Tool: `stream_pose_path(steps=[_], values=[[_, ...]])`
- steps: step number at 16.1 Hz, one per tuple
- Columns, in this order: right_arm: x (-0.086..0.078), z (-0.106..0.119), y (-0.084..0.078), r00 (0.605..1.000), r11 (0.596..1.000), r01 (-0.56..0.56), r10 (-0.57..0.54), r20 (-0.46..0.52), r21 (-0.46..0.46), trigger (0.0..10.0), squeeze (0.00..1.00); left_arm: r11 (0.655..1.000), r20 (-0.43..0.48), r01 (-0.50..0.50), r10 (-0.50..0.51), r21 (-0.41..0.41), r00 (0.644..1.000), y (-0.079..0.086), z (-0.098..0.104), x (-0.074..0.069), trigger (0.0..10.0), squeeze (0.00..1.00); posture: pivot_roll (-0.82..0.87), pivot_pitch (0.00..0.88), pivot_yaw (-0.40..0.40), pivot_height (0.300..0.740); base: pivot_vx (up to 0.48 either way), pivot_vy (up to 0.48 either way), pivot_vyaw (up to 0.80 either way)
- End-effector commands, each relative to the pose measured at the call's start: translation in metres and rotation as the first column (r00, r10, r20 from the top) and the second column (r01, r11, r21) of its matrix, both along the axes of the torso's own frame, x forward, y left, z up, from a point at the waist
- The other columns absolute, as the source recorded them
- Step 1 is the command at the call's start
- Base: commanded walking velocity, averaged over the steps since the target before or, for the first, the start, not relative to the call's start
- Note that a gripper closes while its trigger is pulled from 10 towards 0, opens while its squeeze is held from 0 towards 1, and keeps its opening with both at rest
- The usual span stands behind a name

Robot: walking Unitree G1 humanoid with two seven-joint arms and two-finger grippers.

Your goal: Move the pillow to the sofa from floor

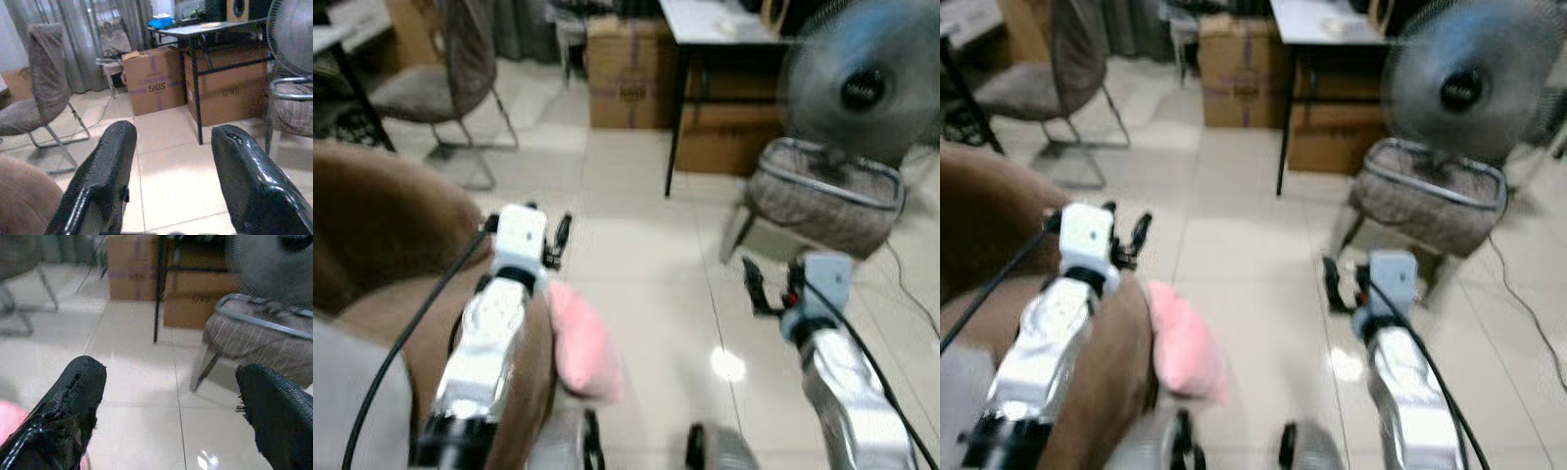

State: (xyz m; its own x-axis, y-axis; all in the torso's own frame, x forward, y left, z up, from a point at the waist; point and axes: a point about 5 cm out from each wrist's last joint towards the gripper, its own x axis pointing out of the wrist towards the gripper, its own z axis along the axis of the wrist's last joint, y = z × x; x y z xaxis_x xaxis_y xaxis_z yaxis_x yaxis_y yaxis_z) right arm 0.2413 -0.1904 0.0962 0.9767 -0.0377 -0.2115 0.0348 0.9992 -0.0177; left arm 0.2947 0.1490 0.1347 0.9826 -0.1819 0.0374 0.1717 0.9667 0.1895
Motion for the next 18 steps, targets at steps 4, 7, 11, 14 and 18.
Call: stream_pose_path(steps=[4, 7, 11, 14, 18], values=[[0.003, 0.006, 0.002, 1.000, 1.000, -0.010, 0.010, 0.017, -0.005, 10.0, 0.00, 1.000, -0.017, 0.017, -0.017, 0.019, 1.000, 0.001, -0.006, -0.003, 10.0, 0.00, 0.00, 0.000, 0.007, 0.606, 0.000, 0.000, 0.00], [0.002, 0.006, 0.001, 1.000, 1.000, -0.007, 0.007, 0.013, -0.005, 10.0, 0.00, 0.999, -0.026, 0.042, -0.042, -0.006, 0.999, -0.002, -0.009, -0.004, 10.0, 0.00, -0.01, 0.000, 0.009, 0.606, 0.329, 0.000, 0.00], [0.002, 0.007, -0.002, 1.000, 1.000, 0.000, 0.000, 0.014, -0.017, 10.0, 0.00, 0.999, -0.027, 0.039, -0.039, -0.005, 0.999, -0.001, -0.010, -0.004, 10.0, 0.00, -0.01, 0.000, 0.008, 0.606, 0.396, 0.000, -0.50], [0.002, 0.007, -0.002, 1.000, 1.000, -0.004, 0.004, 0.016, -0.025, 10.0, 0.00, 1.000, -0.029, 0.015, -0.015, 0.004, 0.999, 0.002, -0.010, -0.004, 10.0, 0.00, -0.01, 0.000, 0.006, 0.606, 0.399, 0.000, 0.00], [0.005, 0.010, 0.001, 0.996, 0.995, -0.085, 0.086, 0.015, -0.058, 10.0, 0.00, 0.999, -0.036, -0.037, 0.037, 0.021, 0.999, 0.010, -0.012, -0.003, 10.0, 0.00, -0.01, 0.000, 0.006, 0.606, 0.401, 0.000, 0.00]])
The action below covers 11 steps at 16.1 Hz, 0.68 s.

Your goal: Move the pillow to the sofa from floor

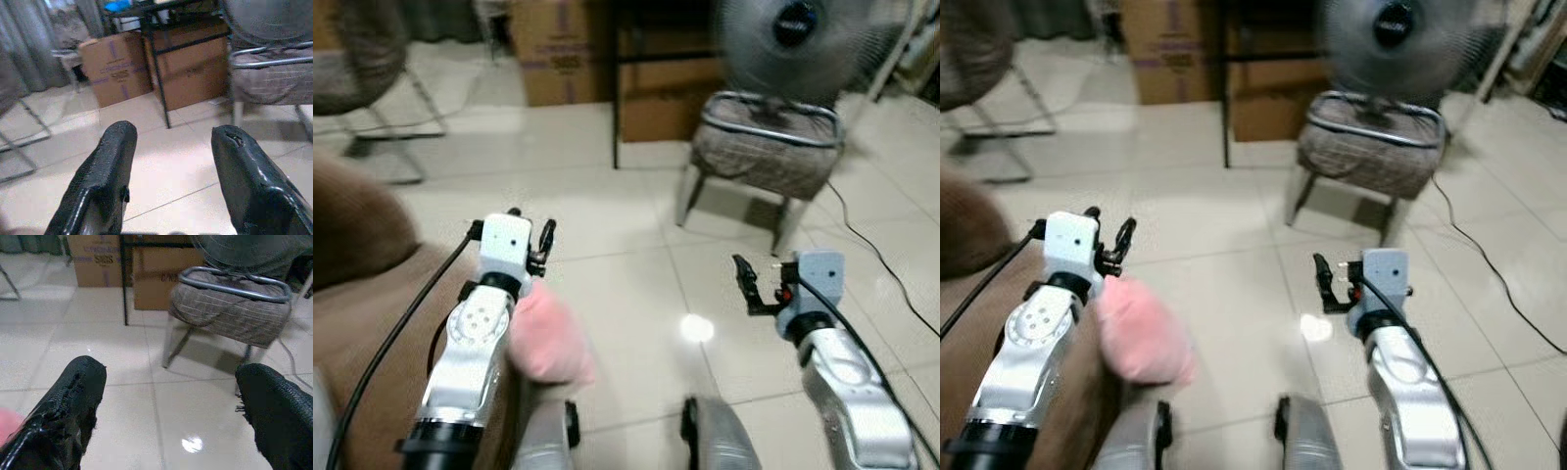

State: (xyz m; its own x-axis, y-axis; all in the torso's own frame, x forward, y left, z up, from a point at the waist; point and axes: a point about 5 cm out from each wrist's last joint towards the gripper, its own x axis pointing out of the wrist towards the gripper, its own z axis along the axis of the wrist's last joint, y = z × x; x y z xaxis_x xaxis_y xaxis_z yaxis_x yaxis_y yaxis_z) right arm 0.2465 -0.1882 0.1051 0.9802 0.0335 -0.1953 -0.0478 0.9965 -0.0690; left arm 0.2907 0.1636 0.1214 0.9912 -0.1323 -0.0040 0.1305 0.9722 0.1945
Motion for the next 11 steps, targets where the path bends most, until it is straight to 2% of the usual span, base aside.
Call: stream_pose_path(steps=[1, 7, 8, 9, 11], values=[[0.000, 0.002, -0.002, 1.000, 1.000, 0.001, 0.000, 0.002, -0.019, 10.0, 0.00, 1.000, 0.003, 0.011, -0.011, 0.010, 1.000, -0.004, 0.002, 0.001, 10.0, 0.00, 0.00, 0.000, 0.000, 0.606, 0.401, 0.000, 0.00], [0.000, 0.001, -0.001, 1.000, 1.000, 0.000, 0.000, -0.009, -0.012, 10.0, 0.00, 1.000, -0.004, 0.008, -0.008, 0.012, 1.000, -0.002, 0.003, 0.001, 10.0, 0.00, 0.02, 0.000, -0.004, 0.606, 0.398, 0.000, 0.00], [-0.002, 0.000, 0.001, 0.999, 0.999, -0.030, 0.029, -0.019, -0.037, 10.0, 0.00, 1.000, -0.047, 0.010, -0.011, -0.017, 0.999, -0.001, -0.001, 0.000, 10.0, 0.00, 0.02, 0.000, -0.004, 0.606, 0.000, 0.000, 0.00], [-0.002, 0.001, 0.000, 0.999, 0.999, -0.030, 0.029, -0.020, -0.037, 10.0, 0.00, 1.000, -0.086, 0.006, -0.006, -0.010, 0.996, 0.000, -0.006, 0.000, 10.0, 0.00, 0.03, 0.000, -0.004, 0.606, 0.000, 0.000, 0.00], [-0.002, 0.002, -0.002, 0.998, 0.998, -0.052, 0.051, -0.045, -0.023, 10.0, 0.00, 0.999, -0.212, -0.022, 0.031, 0.043, 0.977, 0.007, -0.022, 0.001, 10.0, 0.00, 0.05, 0.000, -0.007, 0.606, 0.000, 0.000, 0.00]])
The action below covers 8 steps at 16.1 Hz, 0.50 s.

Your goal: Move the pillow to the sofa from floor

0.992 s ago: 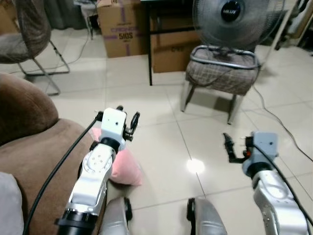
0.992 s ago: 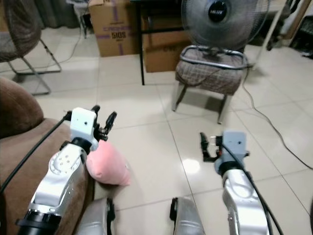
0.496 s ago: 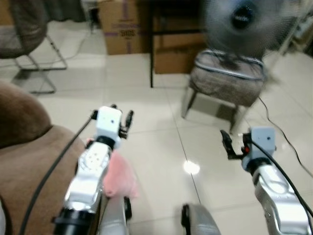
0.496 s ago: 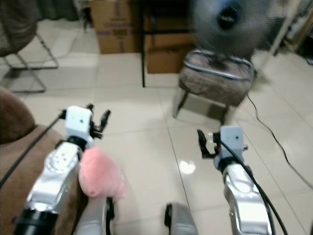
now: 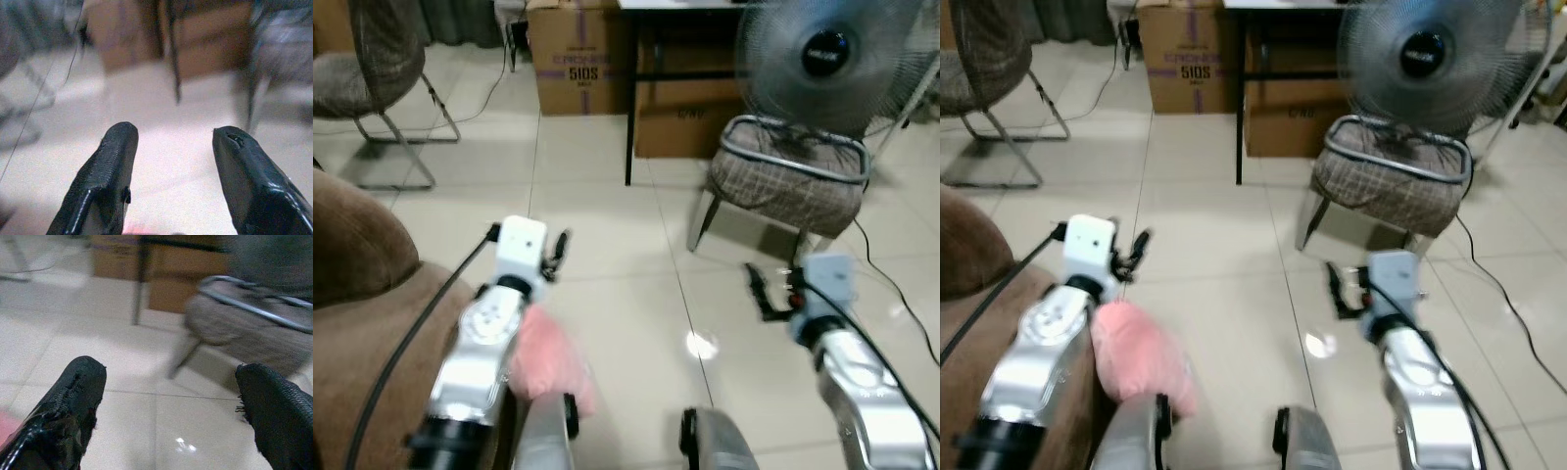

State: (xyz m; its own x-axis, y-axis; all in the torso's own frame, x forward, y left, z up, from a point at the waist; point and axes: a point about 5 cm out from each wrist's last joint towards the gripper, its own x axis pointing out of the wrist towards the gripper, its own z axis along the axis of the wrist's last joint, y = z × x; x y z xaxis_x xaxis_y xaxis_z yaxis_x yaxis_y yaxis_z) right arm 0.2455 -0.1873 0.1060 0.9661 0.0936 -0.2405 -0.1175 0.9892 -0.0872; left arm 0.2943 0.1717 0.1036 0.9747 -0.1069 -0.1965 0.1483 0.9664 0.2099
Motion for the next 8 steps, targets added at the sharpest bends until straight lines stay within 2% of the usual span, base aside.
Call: stream_pose_path(steps=[1, 2, 3, 5, 6, 7, 8], values=[[-0.001, 0.003, 0.001, 0.999, 0.999, -0.042, 0.042, -0.017, 0.012, 10.0, 0.00, 1.000, -0.077, -0.005, 0.007, 0.021, 0.997, 0.003, -0.012, -0.001, 10.0, 0.00, 0.05, 0.000, -0.003, 0.606, 0.000, 0.000, 0.00], [-0.002, 0.003, 0.005, 0.994, 0.994, -0.108, 0.108, -0.034, 0.006, 10.0, 0.00, 1.000, -0.154, 0.003, 0.001, 0.031, 0.988, 0.006, -0.023, 0.000, 10.0, 0.00, 0.05, 0.000, 0.002, 0.606, 0.000, 0.000, 0.00], [-0.003, 0.004, 0.008, 0.991, 0.991, -0.128, 0.130, -0.043, 0.045, 10.0, 0.00, 0.999, -0.228, -0.009, 0.020, 0.047, 0.973, 0.012, -0.033, 0.001, 10.0, 0.00, 0.05, 0.000, 0.006, 0.606, 0.000, 0.000, 0.00], [-0.004, 0.003, 0.011, 0.984, 0.985, -0.165, 0.168, -0.052, 0.055, 10.0, 0.00, 0.998, -0.288, -0.030, 0.046, 0.058, 0.957, 0.018, -0.041, 0.003, 10.0, 0.00, 0.05, 0.000, 0.016, 0.606, 0.000, 0.000, 0.00], [-0.006, 0.001, 0.021, 0.956, 0.960, -0.277, 0.280, -0.091, 0.050, 10.0, 0.00, 0.997, -0.378, -0.063, 0.077, 0.050, 0.923, 0.024, -0.054, 0.008, 10.0, 0.00, 0.05, 0.000, 0.025, 0.606, 0.000, 0.000, 0.00], [-0.007, 0.001, 0.027, 0.931, 0.937, -0.346, 0.350, -0.105, 0.048, 10.0, 0.00, 0.996, -0.432, -0.080, 0.091, 0.043, 0.897, 0.027, -0.064, 0.011, 10.0, 0.00, 0.05, 0.000, 0.027, 0.606, 0.000, 0.000, 0.00], [-0.007, 0.001, 0.031, 0.918, 0.925, -0.374, 0.379, -0.118, 0.065, 10.0, 0.00, 0.995, -0.473, -0.090, 0.096, 0.037, 0.876, 0.028, -0.072, 0.012, 10.0, 0.00, 0.05, 0.000, 0.021, 0.606, 0.000, 0.000, 0.00]])
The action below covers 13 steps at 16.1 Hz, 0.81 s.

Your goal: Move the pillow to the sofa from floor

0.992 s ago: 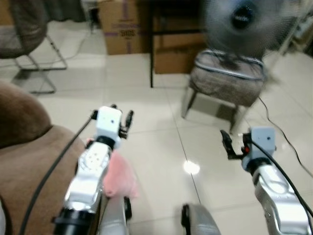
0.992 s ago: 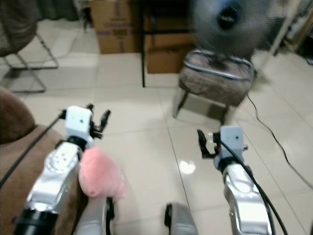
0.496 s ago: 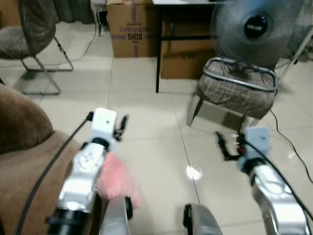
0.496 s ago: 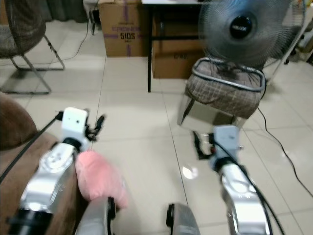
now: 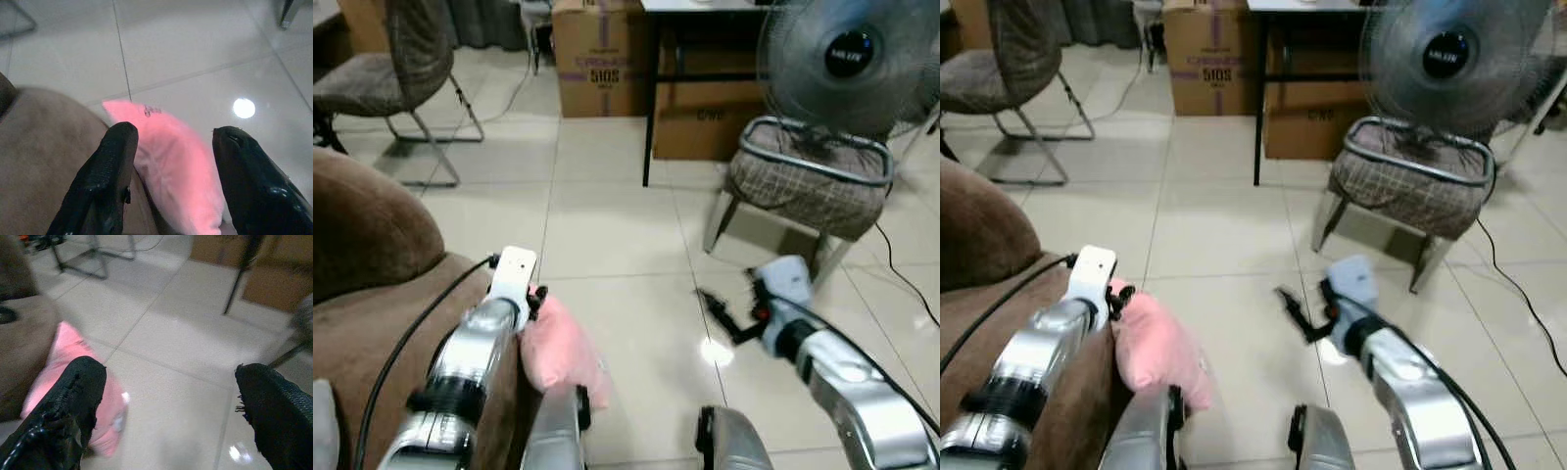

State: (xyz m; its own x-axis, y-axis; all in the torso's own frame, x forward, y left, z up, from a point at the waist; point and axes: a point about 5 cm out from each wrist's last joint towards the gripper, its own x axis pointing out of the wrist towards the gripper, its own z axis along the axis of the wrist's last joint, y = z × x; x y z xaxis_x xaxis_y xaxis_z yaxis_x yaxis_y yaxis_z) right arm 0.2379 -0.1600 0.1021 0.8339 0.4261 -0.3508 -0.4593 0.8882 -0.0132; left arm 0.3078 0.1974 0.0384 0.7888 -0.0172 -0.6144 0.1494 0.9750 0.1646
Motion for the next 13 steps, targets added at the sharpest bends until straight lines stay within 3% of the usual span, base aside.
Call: stream_pose_path(steps=[1, 6, 10, 11, 12, 13], values=[[0.002, 0.004, 0.004, 1.000, 0.999, -0.030, 0.030, -0.009, 0.018, 10.0, 0.00, 1.000, -0.047, -0.014, 0.014, -0.012, 0.999, 0.003, -0.010, -0.002, 10.0, 0.00, 0.05, 0.000, 0.020, 0.602, 0.000, 0.000, 0.00], [-0.001, 0.006, 0.011, 0.991, 0.993, -0.119, 0.120, -0.051, 0.019, 10.0, 0.00, 0.999, -0.106, -0.023, 0.026, 0.028, 0.994, 0.009, -0.023, -0.002, 10.0, 0.00, 0.04, 0.086, 0.021, 0.562, 0.000, 0.000, 0.00], [-0.003, 0.006, 0.011, 0.986, 0.989, -0.148, 0.148, -0.081, -0.004, 10.0, 0.00, 0.999, -0.074, -0.036, 0.034, -0.023, 0.997, 0.011, -0.018, 0.005, 10.0, 0.00, 0.06, 0.123, 0.044, 0.532, 0.000, 0.000, 0.00], [-0.005, 0.006, 0.013, 0.984, 0.987, -0.161, 0.159, -0.085, -0.024, 10.0, 0.00, 0.998, -0.071, 0.014, -0.018, -0.058, 0.997, 0.006, -0.019, 0.006, 10.0, 0.19, 0.06, 0.136, 0.056, 0.527, 0.000, 0.000, 0.00], [-0.006, 0.005, 0.013, 0.983, 0.986, -0.162, 0.159, -0.086, -0.028, 10.0, 0.00, 0.996, -0.068, 0.029, -0.034, -0.079, 0.997, 0.003, -0.019, 0.006, 10.0, 0.19, 0.06, 0.136, 0.056, 0.527, 0.000, 0.000, 0.00], [-0.008, 0.004, 0.013, 0.983, 0.986, -0.162, 0.159, -0.089, -0.030, 10.0, 0.00, 0.992, -0.059, 0.047, -0.054, -0.114, 0.997, 0.000, -0.019, 0.006, 10.0, 1.00, 0.04, 0.126, 0.073, 0.527, 0.000, 0.000, 0.00]])
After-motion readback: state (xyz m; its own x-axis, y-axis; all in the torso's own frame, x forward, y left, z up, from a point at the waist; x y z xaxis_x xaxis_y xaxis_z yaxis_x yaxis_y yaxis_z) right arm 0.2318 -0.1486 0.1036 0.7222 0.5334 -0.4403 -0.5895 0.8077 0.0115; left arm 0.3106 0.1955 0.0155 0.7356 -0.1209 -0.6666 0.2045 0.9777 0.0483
